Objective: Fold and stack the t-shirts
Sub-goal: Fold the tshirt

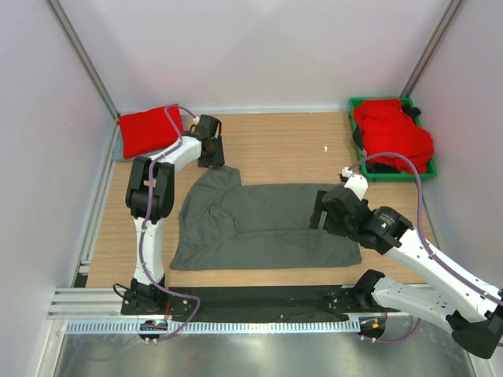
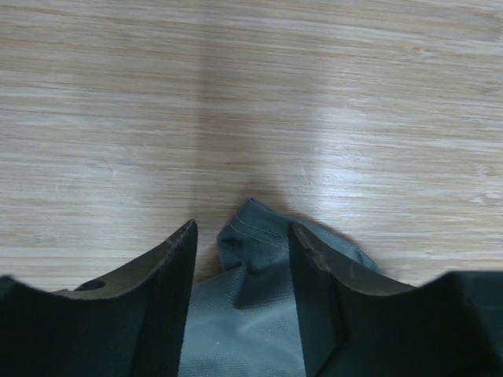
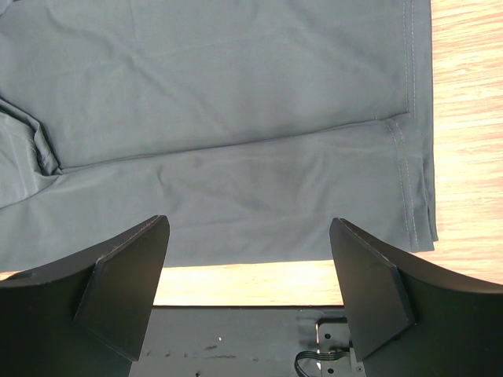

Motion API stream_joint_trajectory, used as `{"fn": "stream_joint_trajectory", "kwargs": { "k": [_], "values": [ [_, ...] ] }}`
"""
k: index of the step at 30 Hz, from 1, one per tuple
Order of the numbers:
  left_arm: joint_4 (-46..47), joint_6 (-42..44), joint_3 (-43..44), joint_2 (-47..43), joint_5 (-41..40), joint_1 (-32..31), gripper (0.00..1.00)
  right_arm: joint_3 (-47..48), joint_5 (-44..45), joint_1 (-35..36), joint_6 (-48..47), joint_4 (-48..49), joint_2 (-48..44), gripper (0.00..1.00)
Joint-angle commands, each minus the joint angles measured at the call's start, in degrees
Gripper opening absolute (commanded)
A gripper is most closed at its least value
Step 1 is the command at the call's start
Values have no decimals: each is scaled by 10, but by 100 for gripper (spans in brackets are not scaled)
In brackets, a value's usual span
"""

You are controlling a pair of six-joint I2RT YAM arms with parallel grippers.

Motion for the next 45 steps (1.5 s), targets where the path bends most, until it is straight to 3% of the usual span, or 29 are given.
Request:
{"fn": "stream_joint_trajectory", "kwargs": {
  "k": [1,8,11,12,13,18,24,30,36,45],
  "values": [
    [-6,11,-7,9,-30,-15,50,0,17,2,-7,18,0,90],
    [-19,18,7,37,-74,-37,33,-6,24,2,-10,18,-2,91],
    [-26,23,21,51,-75,-41,14,-6,24,2,-10,19,-3,90],
    [-26,24,30,52,-75,-43,3,-6,24,2,-10,19,-4,91],
    [-32,25,35,54,-76,-44,0,-7,24,2,-11,21,-3,91],
    [-74,38,98,43,-92,-48,0,-6,28,1,-14,31,8,91],
    [-147,52,109,-44,-114,-50,0,33,30,-21,-37,57,67,94],
    [-204,47,58,-144,-119,-69,0,82,-29,-112,-82,105,168,94],
    [-289,53,65,-167,-137,-116,0,137,-47,-182,-106,124,261,94],
    [-276,81,7,-196,-189,-168,0,189,-83,-304,-139,180,420,85]
  ]
}}
